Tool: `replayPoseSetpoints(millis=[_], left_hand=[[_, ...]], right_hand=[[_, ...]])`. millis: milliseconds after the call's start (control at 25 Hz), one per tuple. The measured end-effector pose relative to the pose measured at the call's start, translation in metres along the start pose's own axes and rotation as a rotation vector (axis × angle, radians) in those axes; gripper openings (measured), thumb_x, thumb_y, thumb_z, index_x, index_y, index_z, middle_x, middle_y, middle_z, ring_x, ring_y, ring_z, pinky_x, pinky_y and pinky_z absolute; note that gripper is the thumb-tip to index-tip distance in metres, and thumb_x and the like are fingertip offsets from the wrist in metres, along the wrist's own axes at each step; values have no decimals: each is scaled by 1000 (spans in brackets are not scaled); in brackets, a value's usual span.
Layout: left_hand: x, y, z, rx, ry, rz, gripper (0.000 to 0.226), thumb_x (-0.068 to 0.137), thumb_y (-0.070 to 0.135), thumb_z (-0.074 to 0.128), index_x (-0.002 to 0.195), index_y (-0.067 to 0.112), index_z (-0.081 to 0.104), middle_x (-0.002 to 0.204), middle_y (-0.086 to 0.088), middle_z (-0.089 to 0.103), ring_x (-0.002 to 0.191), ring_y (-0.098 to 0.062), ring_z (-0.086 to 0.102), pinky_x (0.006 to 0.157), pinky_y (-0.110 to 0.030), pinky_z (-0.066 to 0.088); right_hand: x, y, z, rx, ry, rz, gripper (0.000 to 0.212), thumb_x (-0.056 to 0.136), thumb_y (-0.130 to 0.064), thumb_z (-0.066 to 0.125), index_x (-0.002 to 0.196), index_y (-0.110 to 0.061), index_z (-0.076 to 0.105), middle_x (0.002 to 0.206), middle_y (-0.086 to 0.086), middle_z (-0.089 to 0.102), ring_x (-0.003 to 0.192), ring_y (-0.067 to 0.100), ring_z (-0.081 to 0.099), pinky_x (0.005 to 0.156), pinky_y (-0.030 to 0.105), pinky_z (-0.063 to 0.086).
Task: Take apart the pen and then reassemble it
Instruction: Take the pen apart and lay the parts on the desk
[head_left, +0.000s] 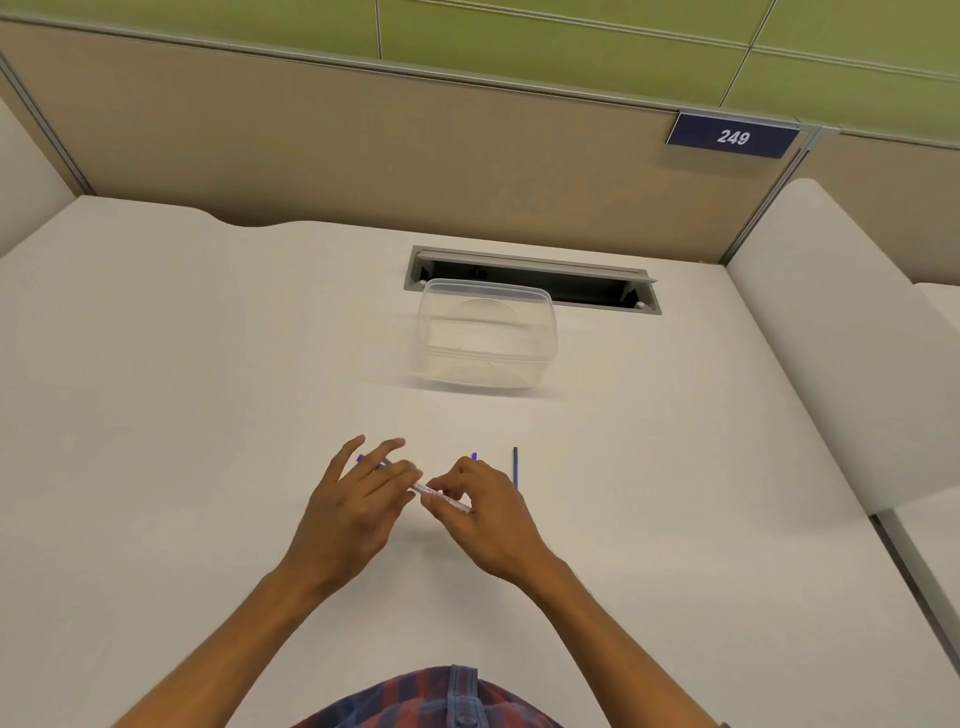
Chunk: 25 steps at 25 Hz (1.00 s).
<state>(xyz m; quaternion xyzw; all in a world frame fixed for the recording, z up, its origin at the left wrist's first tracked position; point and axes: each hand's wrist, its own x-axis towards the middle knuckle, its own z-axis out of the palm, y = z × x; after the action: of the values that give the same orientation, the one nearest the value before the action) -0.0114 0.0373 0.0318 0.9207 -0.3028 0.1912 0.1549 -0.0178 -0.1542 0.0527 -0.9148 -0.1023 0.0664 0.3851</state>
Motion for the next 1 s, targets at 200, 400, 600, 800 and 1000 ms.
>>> replayPoseSetpoints(millis=[200,400,600,800,1000], left_hand=[[-14,-21,1,16,17,-66,33,94,25,43,92,9,71,94,-2,76,111,-24,65,109,-48,33],[-38,-50,1,36,10,-183,38,94,30,40,94,9,72,94,0,76,108,-23,66,108,-48,33],[-53,-64,4,41,2,-250,55,101,38,25,96,8,71,97,-2,76,106,-25,67,105,-46,34],[-57,-66,10,31,-13,-303,61,103,37,16,101,9,71,100,-2,75,107,-24,66,104,-43,33],[-55,-67,15,0,-65,-361,62,102,38,14,106,10,69,115,-5,70,110,-25,64,102,-41,35]], right_hand=[[8,-1,7,248,57,155,39,96,-51,40,93,-32,74,95,-13,72,93,10,63,81,31,48],[32,4,31,-17,113,204,21,95,-27,52,107,-25,70,109,-8,71,102,14,61,88,32,48],[53,6,53,-298,1,102,29,96,-33,55,116,-16,67,112,2,69,104,24,60,87,36,42],[59,8,62,-350,5,87,22,96,-24,52,101,-13,71,101,4,71,95,27,62,78,36,40],[70,7,34,-301,97,128,20,93,-28,56,100,-18,71,101,1,72,94,24,65,80,36,45]])
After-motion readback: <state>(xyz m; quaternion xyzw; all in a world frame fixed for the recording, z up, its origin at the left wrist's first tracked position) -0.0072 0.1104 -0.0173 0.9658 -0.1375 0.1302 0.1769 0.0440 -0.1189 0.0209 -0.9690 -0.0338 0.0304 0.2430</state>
